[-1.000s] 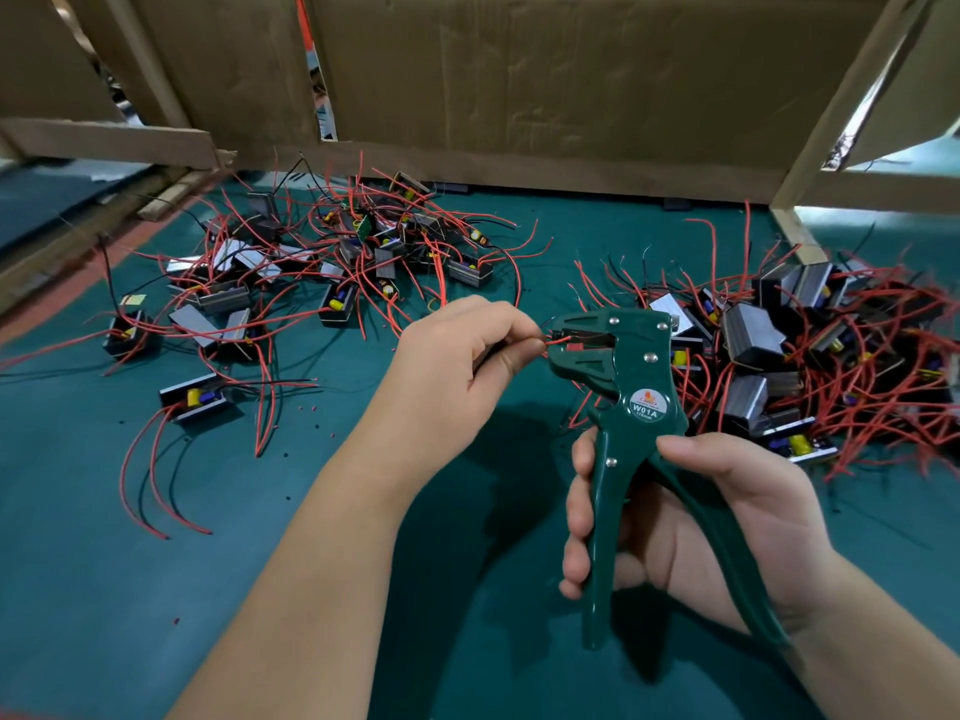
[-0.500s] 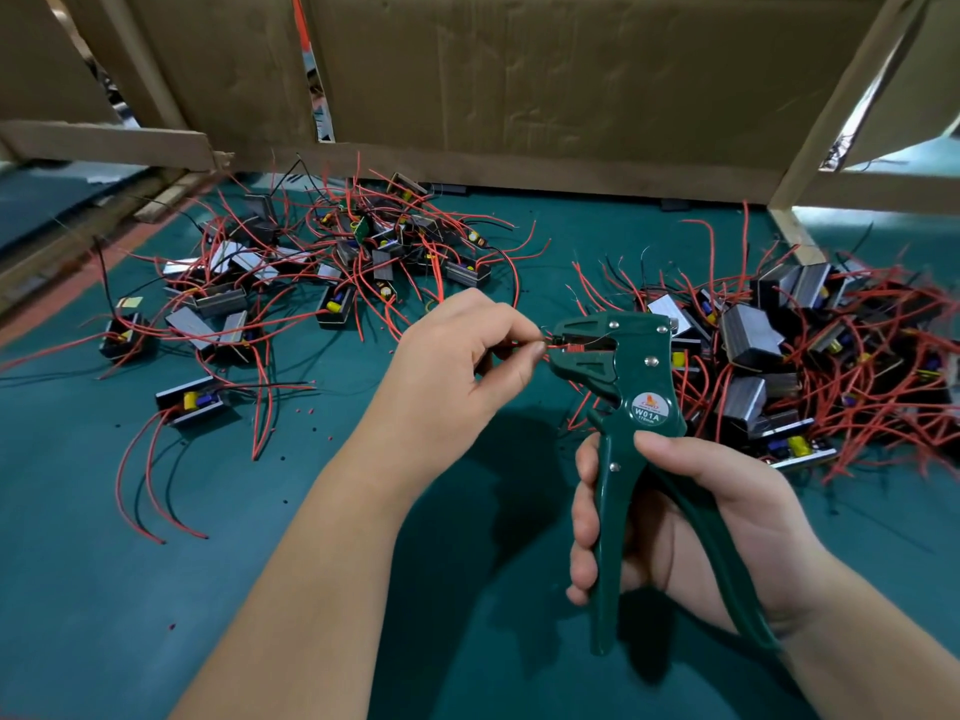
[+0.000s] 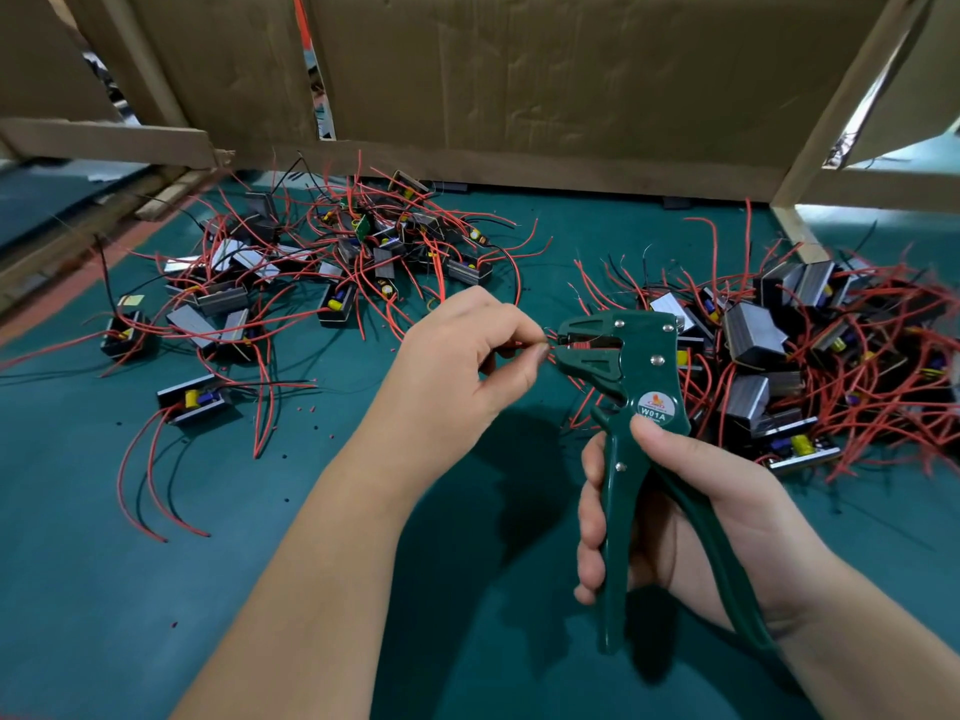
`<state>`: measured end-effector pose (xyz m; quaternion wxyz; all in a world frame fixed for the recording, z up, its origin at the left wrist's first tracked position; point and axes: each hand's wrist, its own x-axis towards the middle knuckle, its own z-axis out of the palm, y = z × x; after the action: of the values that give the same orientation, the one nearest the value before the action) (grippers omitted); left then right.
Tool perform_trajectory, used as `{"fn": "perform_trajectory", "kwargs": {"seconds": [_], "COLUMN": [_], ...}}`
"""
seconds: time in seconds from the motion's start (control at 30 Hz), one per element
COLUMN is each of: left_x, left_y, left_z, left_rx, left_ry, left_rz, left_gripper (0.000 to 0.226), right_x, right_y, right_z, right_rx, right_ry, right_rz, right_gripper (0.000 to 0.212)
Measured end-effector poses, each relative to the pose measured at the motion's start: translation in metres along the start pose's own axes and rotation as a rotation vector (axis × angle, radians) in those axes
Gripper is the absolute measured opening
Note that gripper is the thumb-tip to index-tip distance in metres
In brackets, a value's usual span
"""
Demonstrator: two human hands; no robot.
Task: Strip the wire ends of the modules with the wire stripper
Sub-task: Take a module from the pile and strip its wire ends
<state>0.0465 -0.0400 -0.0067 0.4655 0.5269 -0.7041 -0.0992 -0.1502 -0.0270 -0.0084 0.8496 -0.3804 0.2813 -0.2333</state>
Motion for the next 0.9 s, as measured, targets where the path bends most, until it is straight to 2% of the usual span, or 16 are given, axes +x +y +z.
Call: {"fn": "perform_trajectory", "kwargs": {"seconds": [0.2, 0.33, 0.43, 0.53, 0.7, 0.8, 0.9], "left_x": [-0.001, -0.004, -0.007, -0.003, 0.001, 0.003, 0.009], "left_y": [-0.001, 0.000, 0.006, 0.010, 0.012, 0.022, 0.023], "left_z": [0.001, 0.010, 0.017, 0.016, 0.017, 0.019, 0.018], "left_rx": [0.050, -0.042, -0.205, -0.424, -0.755, -1.005, -1.075], "left_ry": [-0.022, -0.159, -0.158, -0.088, -0.046, -0.081, -0.039], "left_rz": [0.009, -0.138, -0.241, -0.355, -0.557, -0.613, -0.632], "left_gripper": [0.008, 0.022, 0.022, 0.021, 0.021, 0.022, 0.048], "right_x": [0.001, 0.007, 0.007, 0.005, 0.005, 0.004, 0.004], "right_y": [0.006, 0.007, 0.003, 0.000, 0.005, 0.008, 0.008], "right_z": [0.006, 0.008, 0.006, 0.003, 0.007, 0.009, 0.009], "right_rx": [-0.007, 0.046, 0.181, 0.193, 0.128, 0.074, 0.105], "right_ry": [0.150, 0.258, 0.196, 0.126, -0.064, -0.115, -0.066], "right_rz": [-0.032, -0.103, -0.186, -0.228, -0.120, -0.092, -0.200], "right_gripper": [0.045, 0.043, 0.041, 0.044, 0.070, 0.067, 0.064]}}
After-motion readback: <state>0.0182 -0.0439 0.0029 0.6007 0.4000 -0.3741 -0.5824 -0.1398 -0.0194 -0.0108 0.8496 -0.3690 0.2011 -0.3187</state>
